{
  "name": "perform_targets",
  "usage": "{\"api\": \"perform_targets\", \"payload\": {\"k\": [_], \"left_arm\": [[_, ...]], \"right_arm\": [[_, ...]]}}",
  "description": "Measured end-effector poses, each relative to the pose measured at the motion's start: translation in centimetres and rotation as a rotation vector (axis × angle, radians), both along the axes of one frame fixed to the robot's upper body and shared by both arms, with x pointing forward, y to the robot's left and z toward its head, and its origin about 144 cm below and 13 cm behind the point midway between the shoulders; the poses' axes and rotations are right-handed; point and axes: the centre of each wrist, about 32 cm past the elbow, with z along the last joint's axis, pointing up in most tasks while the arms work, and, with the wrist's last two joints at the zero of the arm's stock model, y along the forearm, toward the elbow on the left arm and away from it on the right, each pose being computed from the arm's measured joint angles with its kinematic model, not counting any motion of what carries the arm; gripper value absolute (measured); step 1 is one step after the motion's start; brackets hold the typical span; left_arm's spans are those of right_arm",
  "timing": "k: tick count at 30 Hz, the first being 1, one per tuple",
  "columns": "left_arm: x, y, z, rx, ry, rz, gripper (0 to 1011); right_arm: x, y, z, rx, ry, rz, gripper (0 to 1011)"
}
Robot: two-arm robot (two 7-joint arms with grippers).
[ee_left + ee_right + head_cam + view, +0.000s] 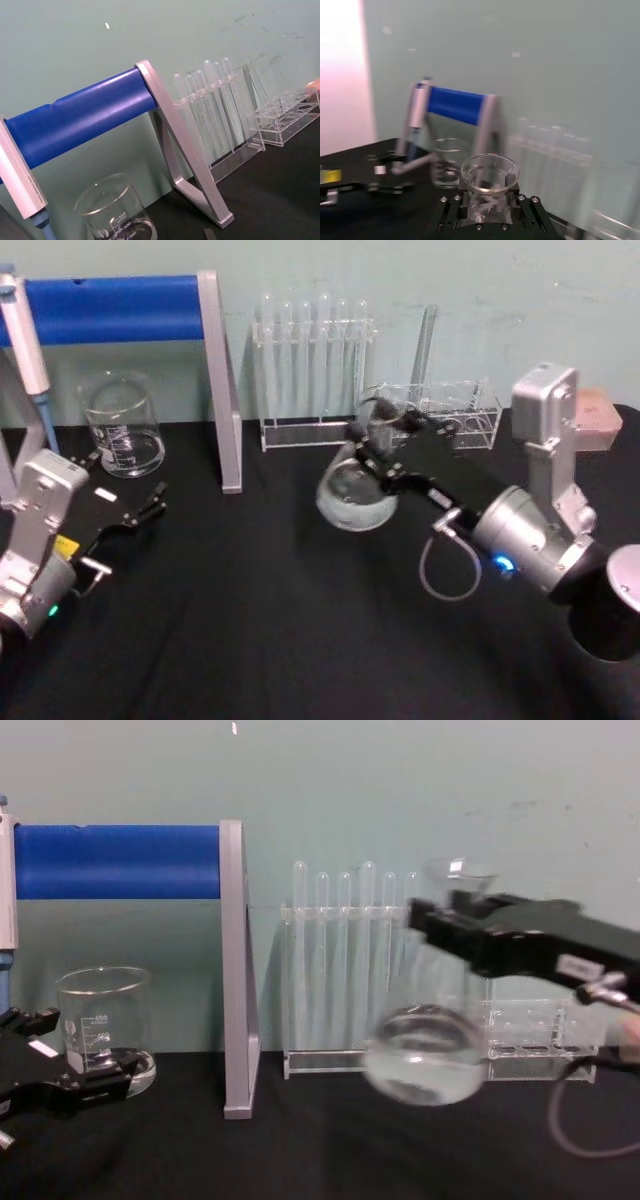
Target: Grasp the erlenmeyer flask with one hand, shake it three times, then place it back.
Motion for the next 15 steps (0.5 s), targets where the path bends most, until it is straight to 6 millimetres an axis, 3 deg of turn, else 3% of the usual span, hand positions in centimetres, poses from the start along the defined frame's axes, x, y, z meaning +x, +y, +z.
{"api": "perform_targets", "payload": {"k": [7, 15], "left_arm": [[0.0, 0.0, 0.0, 0.0, 0.0, 0.0, 1001], [0.0, 0.0, 0.0, 0.0, 0.0, 0.0, 1001]], "right_arm": [[0.3, 1.9, -0.1, -0.009, 0.002, 0.166, 450], [0.4, 2.5, -0.1, -0.009, 0.002, 0.217, 449]]}}
